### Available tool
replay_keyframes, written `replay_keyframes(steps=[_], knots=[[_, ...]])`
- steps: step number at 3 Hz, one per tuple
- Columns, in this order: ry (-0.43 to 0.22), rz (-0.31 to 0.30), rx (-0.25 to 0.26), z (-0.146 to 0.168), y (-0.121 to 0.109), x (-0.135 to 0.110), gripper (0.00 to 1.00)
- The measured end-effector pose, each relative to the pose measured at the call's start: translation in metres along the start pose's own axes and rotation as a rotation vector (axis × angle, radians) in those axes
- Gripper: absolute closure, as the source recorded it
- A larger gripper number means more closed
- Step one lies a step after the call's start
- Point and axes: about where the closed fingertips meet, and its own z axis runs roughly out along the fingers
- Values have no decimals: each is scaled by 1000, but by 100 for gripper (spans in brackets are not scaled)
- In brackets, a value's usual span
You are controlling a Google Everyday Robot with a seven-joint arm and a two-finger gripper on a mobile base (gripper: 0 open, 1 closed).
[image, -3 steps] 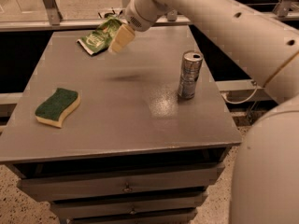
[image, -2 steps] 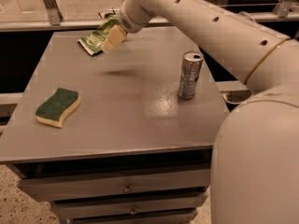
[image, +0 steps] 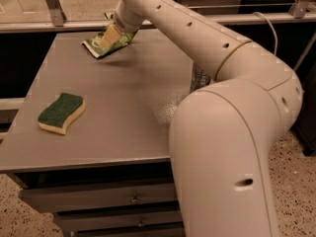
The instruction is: Pick green jalapeno chip bag
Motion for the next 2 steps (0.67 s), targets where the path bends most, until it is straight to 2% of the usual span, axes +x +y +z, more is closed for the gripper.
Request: replay_keyframes(steps=[1,2], knots=[[-20,11,-8,19,-15,1,0],[-37,35,-40,32,-22,4,0]])
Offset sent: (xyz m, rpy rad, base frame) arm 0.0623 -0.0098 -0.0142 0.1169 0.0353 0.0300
